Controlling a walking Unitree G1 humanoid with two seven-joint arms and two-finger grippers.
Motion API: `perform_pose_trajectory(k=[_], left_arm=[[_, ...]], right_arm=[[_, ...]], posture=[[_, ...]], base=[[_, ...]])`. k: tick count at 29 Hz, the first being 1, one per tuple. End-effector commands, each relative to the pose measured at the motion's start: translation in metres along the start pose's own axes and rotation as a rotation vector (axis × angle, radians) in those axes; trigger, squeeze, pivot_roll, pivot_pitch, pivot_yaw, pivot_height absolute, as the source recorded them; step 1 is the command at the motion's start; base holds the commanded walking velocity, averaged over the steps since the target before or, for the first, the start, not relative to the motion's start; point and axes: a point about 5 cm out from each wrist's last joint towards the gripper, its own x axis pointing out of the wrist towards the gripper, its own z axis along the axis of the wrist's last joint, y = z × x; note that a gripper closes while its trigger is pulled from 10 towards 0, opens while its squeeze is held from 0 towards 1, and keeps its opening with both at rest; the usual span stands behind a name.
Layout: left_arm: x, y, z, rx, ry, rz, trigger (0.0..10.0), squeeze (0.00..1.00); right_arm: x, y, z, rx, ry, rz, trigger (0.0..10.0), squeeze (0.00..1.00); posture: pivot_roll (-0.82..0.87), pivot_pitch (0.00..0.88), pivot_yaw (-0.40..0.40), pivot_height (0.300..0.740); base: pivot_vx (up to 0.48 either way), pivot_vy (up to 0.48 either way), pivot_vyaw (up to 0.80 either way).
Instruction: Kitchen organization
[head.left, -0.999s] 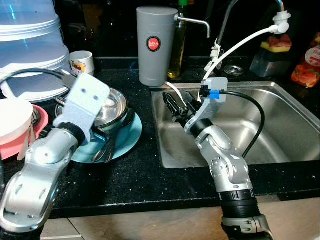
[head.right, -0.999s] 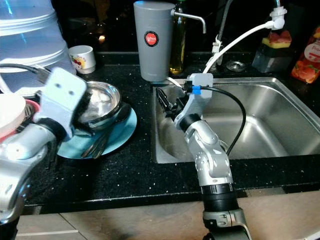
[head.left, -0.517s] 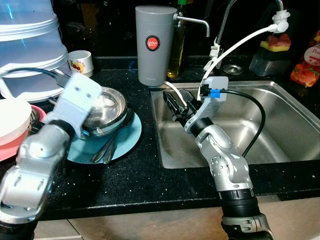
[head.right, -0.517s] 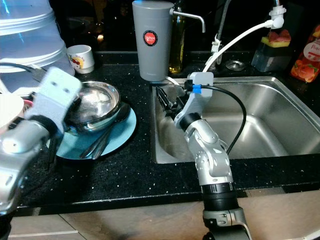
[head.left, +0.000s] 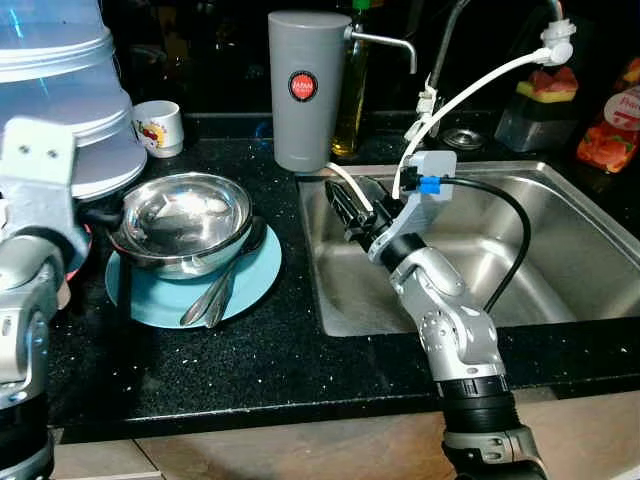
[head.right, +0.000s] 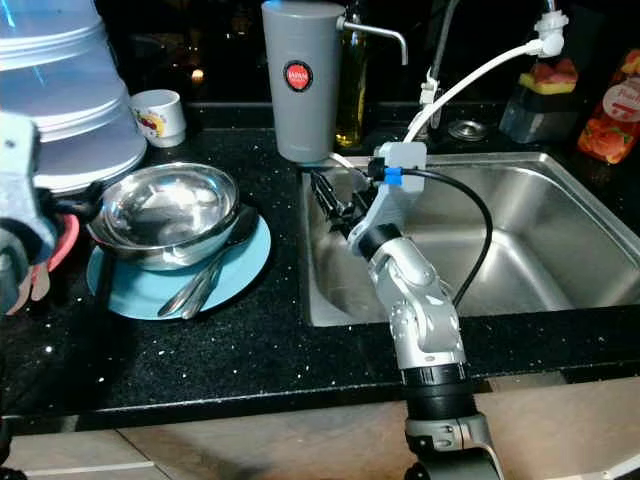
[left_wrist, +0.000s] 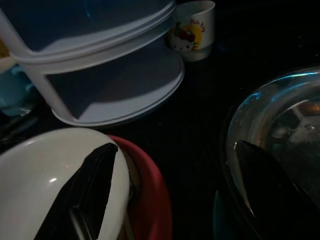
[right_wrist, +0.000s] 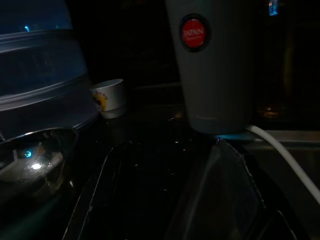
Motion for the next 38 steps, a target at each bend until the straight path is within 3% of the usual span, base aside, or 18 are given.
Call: perform_pose_trajectory(k=[1,3,7,13,14,23,28,29,30,31,32,38], left_arm=[[0.003,-0.003,-0.005,-0.024,0.017,-0.046,10.0,1.00],[0.005,-0.011,-0.006,-0.048,0.024,-0.143,10.0,1.00],[0.006,-0.017,-0.008,-0.053,0.044,-0.197,10.0,1.00],[0.010,-0.016,-0.010,-0.075,0.061,-0.196,10.0,1.00],[0.012,-0.018,-0.010,-0.114,0.058,-0.219,10.0,0.00],[0.019,-0.021,-0.005,-0.252,0.052,-0.240,10.0,0.00],[0.020,-0.021,-0.004,-0.237,0.059,-0.243,10.0,0.00],[0.021,-0.021,-0.004,-0.226,0.064,-0.242,9.3,0.00],[0.021,-0.021,-0.005,-0.225,0.068,-0.239,3.5,0.00],[0.021,-0.021,-0.005,-0.225,0.068,-0.239,3.5,0.00],[0.021,-0.022,-0.006,-0.231,0.073,-0.240,0.0,0.00],[0.020,-0.024,-0.008,-0.249,0.093,-0.247,0.0,0.00]], right_arm=[[0.003,0.002,0.005,-0.003,-0.020,0.012,10.0,0.00],[0.003,0.003,0.007,-0.007,-0.025,0.014,10.0,0.00],[0.002,0.002,0.007,-0.008,-0.028,0.013,10.0,0.00],[0.001,0.003,0.008,-0.008,-0.030,0.012,10.0,0.00],[0.002,0.003,0.007,-0.008,-0.030,0.015,10.0,0.00],[0.004,0.006,0.009,-0.012,-0.040,0.029,10.0,0.00],[0.004,0.006,0.009,-0.013,-0.039,0.030,10.0,0.00],[0.004,0.006,0.009,-0.013,-0.039,0.031,10.0,0.00],[0.005,0.006,0.009,-0.013,-0.039,0.031,10.0,0.00],[0.005,0.006,0.009,-0.013,-0.039,0.031,10.0,0.00],[0.005,0.006,0.010,-0.013,-0.040,0.031,10.0,0.00],[0.006,0.006,0.010,-0.013,-0.039,0.031,10.0,0.00]], posture=[[-0.01,0.065,-0.007,0.740],[-0.01,0.065,-0.003,0.740],[-0.01,0.063,0.000,0.740],[-0.01,0.056,-0.002,0.740],[-0.01,0.054,-0.004,0.740],[-0.01,0.042,-0.004,0.740],[-0.01,0.042,-0.005,0.740],[-0.01,0.044,-0.005,0.740],[-0.01,0.045,-0.005,0.740],[-0.01,0.045,-0.005,0.740],[-0.01,0.045,-0.005,0.740],[-0.01,0.049,-0.006,0.740]], base=[[0.000,0.000,0.00],[0.000,0.000,0.00],[0.000,0.000,0.00],[0.000,0.000,0.00],[0.000,0.000,0.00],[0.000,0.000,0.00],[0.000,0.000,0.00],[0.000,0.000,0.00],[0.000,0.000,0.00],[0.000,0.000,0.00],[0.000,0.000,0.00],[0.000,0.000,0.00]])
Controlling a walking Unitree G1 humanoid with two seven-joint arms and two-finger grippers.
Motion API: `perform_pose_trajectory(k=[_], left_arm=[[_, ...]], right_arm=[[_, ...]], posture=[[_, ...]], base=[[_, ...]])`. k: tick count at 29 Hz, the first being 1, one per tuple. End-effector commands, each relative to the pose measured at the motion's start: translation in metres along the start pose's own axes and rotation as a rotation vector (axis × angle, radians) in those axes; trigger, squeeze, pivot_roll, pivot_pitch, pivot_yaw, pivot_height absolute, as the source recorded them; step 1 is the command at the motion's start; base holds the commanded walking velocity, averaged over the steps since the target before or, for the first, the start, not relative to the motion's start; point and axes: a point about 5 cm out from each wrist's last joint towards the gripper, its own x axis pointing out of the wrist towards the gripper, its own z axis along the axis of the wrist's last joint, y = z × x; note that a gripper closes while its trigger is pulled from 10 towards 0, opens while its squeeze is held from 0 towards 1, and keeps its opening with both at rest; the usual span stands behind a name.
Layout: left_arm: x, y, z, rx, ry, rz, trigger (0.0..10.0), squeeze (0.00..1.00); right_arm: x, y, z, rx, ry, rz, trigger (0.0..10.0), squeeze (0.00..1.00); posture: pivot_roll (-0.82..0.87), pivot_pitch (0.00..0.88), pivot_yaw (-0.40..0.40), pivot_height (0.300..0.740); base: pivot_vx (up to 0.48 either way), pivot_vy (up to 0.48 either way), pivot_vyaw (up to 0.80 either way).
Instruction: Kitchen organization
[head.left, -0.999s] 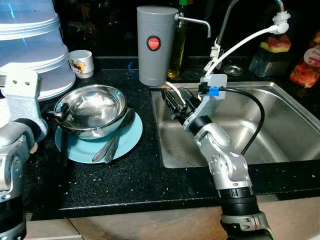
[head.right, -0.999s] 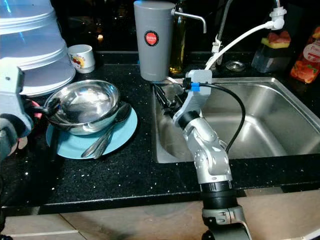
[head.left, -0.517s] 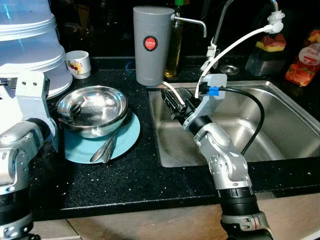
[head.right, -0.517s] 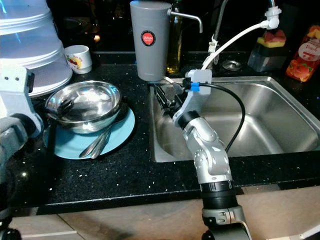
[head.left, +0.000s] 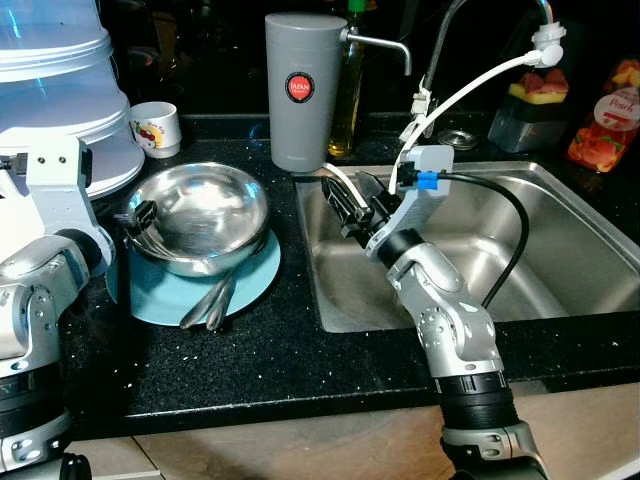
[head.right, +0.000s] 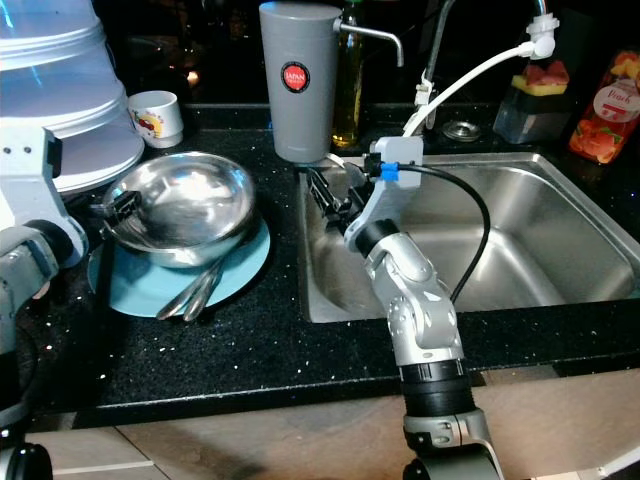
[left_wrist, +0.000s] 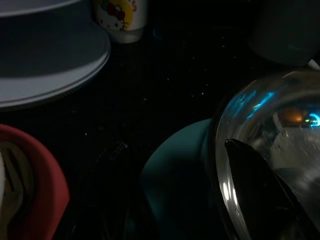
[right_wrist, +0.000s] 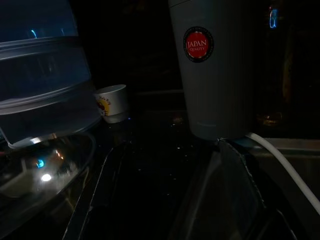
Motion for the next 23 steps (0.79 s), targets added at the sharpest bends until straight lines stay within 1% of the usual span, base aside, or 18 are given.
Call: perform_pose_trajectory(k=[1,8,10,12,13,14,15,16,17,19,21,22,23], left_arm=[[0.001,-0.002,-0.005,-0.011,0.030,-0.004,0.0,0.00],[0.000,-0.001,-0.009,-0.020,0.057,0.009,0.0,0.00],[0.000,-0.001,-0.008,-0.018,0.053,0.014,0.0,0.00],[0.000,-0.002,-0.002,-0.010,0.009,0.011,0.0,0.00],[0.000,-0.002,-0.002,-0.010,0.009,0.011,0.0,0.00],[0.000,-0.006,0.005,0.002,-0.047,-0.011,0.0,0.00],[-0.002,-0.013,0.017,0.005,-0.139,-0.060,0.0,0.00],[-0.003,-0.015,0.022,0.006,-0.172,-0.075,0.0,0.00],[-0.003,-0.015,0.022,0.006,-0.172,-0.075,0.0,0.00],[-0.006,-0.019,0.035,-0.011,-0.270,-0.091,0.0,0.00],[-0.008,-0.021,0.044,-0.023,-0.331,-0.098,0.0,0.00],[-0.008,-0.021,0.044,-0.023,-0.331,-0.098,0.0,0.00],[-0.009,-0.022,0.049,-0.033,-0.373,-0.097,0.0,0.00]], right_arm=[[0.002,0.003,0.005,-0.007,-0.025,0.013,10.0,0.00],[0.003,0.003,0.005,-0.010,-0.021,0.013,10.0,0.00],[0.003,0.003,0.005,-0.010,-0.021,0.013,10.0,0.00],[0.003,0.003,0.005,-0.010,-0.022,0.013,10.0,0.00],[0.003,0.003,0.005,-0.010,-0.022,0.013,10.0,0.00],[0.003,0.003,0.006,-0.009,-0.023,0.012,10.0,0.00],[0.004,0.003,0.006,-0.007,-0.027,0.011,10.0,0.00],[0.004,0.003,0.007,-0.007,-0.029,0.011,10.0,0.00],[0.004,0.003,0.007,-0.007,-0.029,0.011,10.0,0.00],[0.004,0.003,0.008,-0.004,-0.033,0.009,10.0,0.00],[0.004,0.002,0.008,-0.003,-0.035,0.008,10.0,0.00],[0.004,0.002,0.008,-0.003,-0.035,0.008,10.0,0.00],[0.004,0.002,0.008,-0.002,-0.036,0.009,10.0,0.00]], posture=[[-0.01,0.049,-0.006,0.740],[-0.01,0.054,-0.006,0.740],[-0.01,0.055,-0.006,0.740],[-0.01,0.054,-0.006,0.740],[-0.01,0.054,-0.006,0.740],[-0.01,0.054,-0.005,0.740],[-0.01,0.054,-0.005,0.740],[-0.01,0.054,-0.005,0.740],[-0.01,0.054,-0.005,0.740],[-0.01,0.053,-0.003,0.740],[-0.01,0.053,-0.003,0.740],[-0.01,0.053,-0.003,0.740],[-0.01,0.053,-0.004,0.740]], base=[[0.000,0.000,0.00],[0.000,0.000,0.00],[0.000,0.000,0.00],[0.000,0.000,0.00],[0.000,0.000,0.00],[0.000,0.000,0.00],[0.000,0.000,0.00],[0.000,0.000,0.00],[0.000,0.000,0.00],[0.000,0.000,0.00],[0.000,0.000,0.00],[0.000,0.000,0.00],[0.000,0.000,0.00]])
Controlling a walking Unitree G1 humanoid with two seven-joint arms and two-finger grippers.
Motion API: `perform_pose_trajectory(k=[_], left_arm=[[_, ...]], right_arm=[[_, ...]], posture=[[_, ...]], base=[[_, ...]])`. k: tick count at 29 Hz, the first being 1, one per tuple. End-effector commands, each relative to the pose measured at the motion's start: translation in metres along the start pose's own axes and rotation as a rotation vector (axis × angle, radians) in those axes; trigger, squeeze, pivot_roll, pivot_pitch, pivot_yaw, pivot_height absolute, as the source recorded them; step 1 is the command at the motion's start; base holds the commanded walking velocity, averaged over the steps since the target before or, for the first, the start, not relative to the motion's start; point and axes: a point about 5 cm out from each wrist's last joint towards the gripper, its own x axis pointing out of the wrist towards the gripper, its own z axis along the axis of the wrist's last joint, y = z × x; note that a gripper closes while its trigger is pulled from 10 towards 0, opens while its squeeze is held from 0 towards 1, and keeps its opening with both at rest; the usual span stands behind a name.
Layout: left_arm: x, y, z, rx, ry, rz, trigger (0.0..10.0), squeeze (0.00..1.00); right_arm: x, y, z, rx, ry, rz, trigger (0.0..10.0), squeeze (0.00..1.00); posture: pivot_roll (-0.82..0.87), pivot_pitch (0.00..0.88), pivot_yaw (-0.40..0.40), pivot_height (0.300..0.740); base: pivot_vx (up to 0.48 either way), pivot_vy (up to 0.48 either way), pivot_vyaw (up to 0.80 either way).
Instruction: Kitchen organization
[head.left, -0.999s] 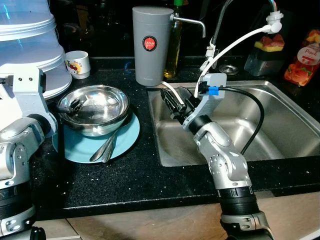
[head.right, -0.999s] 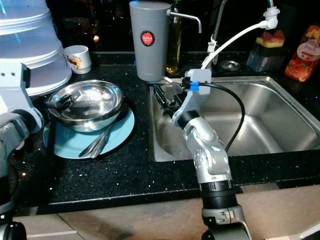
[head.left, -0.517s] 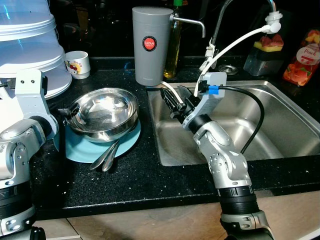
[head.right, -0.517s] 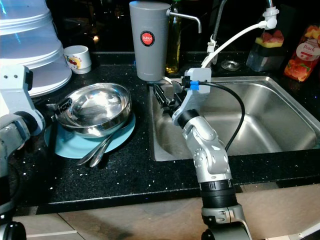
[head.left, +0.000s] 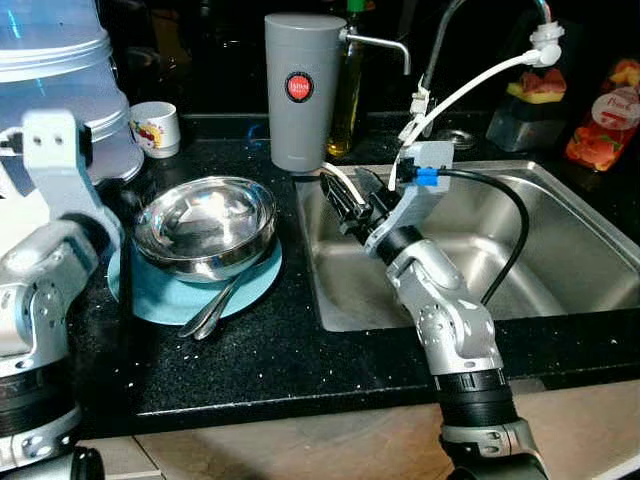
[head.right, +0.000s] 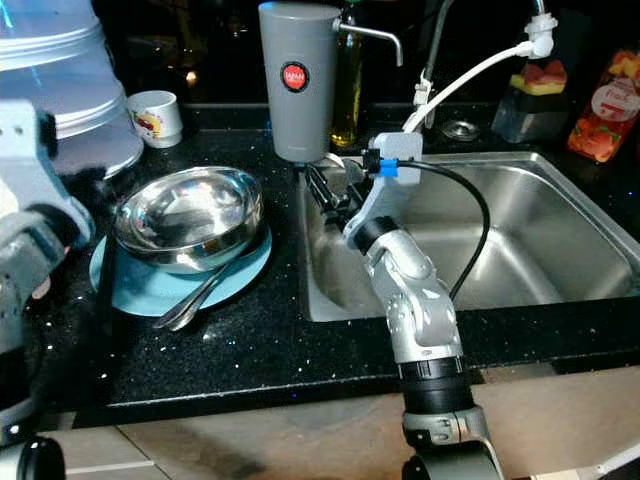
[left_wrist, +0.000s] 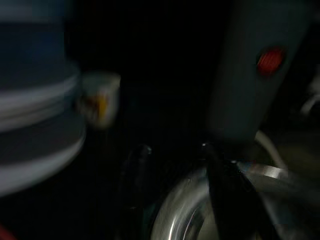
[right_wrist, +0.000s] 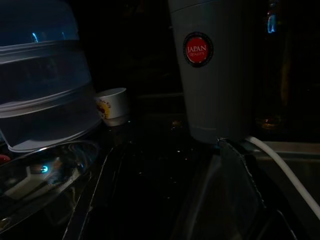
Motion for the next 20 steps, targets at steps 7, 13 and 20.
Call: perform_pose_trajectory(k=[7,13,20], left_arm=[[-0.001,-0.002,-0.005,0.062,0.016,0.007,0.0,0.00],[0.000,-0.004,-0.011,0.122,0.060,0.007,10.0,1.00],[0.001,0.002,-0.014,0.146,0.119,0.051,10.0,1.00]], right_arm=[[0.002,0.001,0.006,0.001,-0.029,0.005,10.0,0.00],[0.002,0.001,0.007,-0.001,-0.030,0.007,10.0,0.00],[0.003,0.001,0.007,-0.001,-0.029,0.012,10.0,0.00]], posture=[[-0.01,0.054,-0.004,0.740],[-0.01,0.055,-0.004,0.740],[-0.02,0.055,-0.007,0.740]], base=[[0.000,0.000,0.00],[0.000,0.000,0.00],[0.000,0.000,0.00]])
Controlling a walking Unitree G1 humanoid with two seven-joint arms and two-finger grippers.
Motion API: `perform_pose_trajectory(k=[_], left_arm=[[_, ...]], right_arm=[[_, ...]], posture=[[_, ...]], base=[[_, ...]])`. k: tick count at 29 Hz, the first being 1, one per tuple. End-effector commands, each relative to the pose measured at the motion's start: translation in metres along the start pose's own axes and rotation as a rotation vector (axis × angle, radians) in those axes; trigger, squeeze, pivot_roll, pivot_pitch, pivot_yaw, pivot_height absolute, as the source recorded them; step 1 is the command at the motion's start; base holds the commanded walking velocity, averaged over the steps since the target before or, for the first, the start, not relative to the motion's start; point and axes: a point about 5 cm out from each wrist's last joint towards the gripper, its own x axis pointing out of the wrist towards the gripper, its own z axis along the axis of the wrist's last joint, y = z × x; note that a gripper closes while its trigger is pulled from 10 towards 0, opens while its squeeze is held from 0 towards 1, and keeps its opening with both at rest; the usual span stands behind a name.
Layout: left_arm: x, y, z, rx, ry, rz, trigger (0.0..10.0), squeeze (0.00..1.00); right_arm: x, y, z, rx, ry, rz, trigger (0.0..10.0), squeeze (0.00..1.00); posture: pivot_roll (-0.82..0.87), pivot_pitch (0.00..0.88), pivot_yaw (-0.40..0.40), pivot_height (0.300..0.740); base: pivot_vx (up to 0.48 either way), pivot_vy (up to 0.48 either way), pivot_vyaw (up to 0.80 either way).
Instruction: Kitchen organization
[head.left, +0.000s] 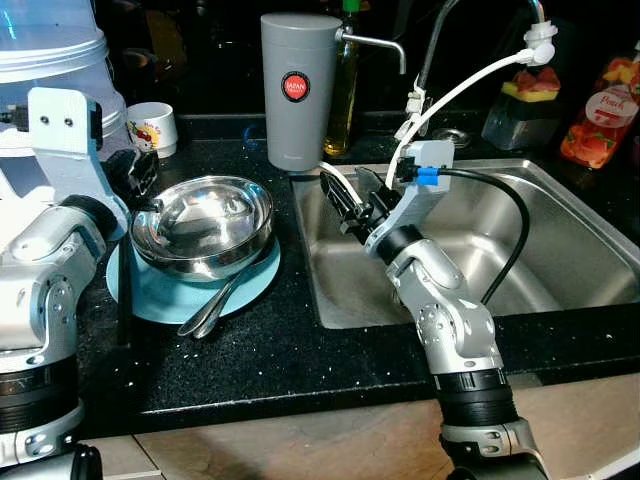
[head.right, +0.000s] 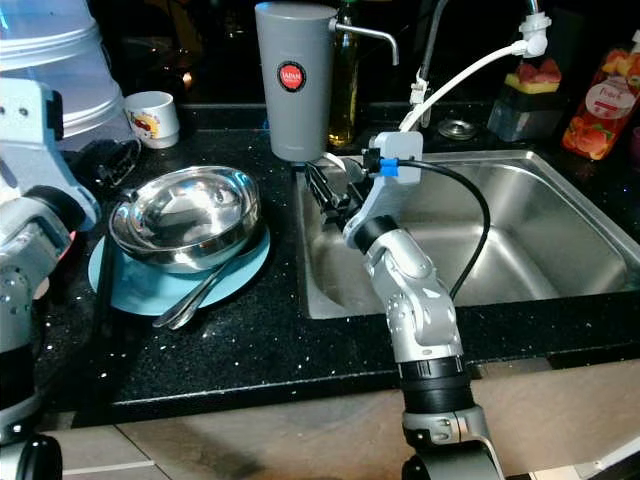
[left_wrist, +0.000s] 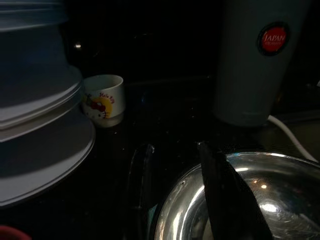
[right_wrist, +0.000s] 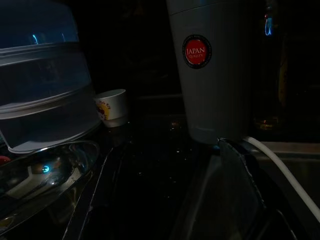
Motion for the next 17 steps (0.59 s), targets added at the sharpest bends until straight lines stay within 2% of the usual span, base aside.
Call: perform_pose_trajectory(k=[1,5,7,12,17], left_arm=[[0.000,0.005,-0.007,0.001,0.056,0.029,10.0,1.00],[0.001,0.005,-0.008,-0.024,0.073,0.013,10.0,1.00],[0.006,0.007,-0.008,-0.112,0.152,0.010,10.0,1.00],[0.010,0.008,-0.004,-0.168,0.181,0.003,10.0,1.00],[0.012,0.002,-0.007,-0.258,0.238,-0.075,10.0,1.00]], right_arm=[[0.002,0.001,0.006,-0.002,-0.027,0.012,10.0,0.00],[0.003,0.002,0.007,-0.003,-0.025,0.016,10.0,0.00],[0.004,0.003,0.008,-0.007,-0.024,0.025,10.0,0.00],[0.004,0.003,0.008,-0.008,-0.026,0.029,10.0,0.00],[0.004,0.003,0.008,-0.007,-0.028,0.032,10.0,0.00]], posture=[[-0.02,0.055,-0.007,0.740],[-0.02,0.054,-0.010,0.740],[-0.02,0.052,-0.009,0.740],[-0.02,0.045,-0.009,0.740],[-0.02,0.034,-0.009,0.740]], base=[[0.000,0.000,0.00],[0.000,0.000,0.00],[0.000,0.000,0.00],[0.000,0.000,0.00],[0.000,0.000,0.00]])
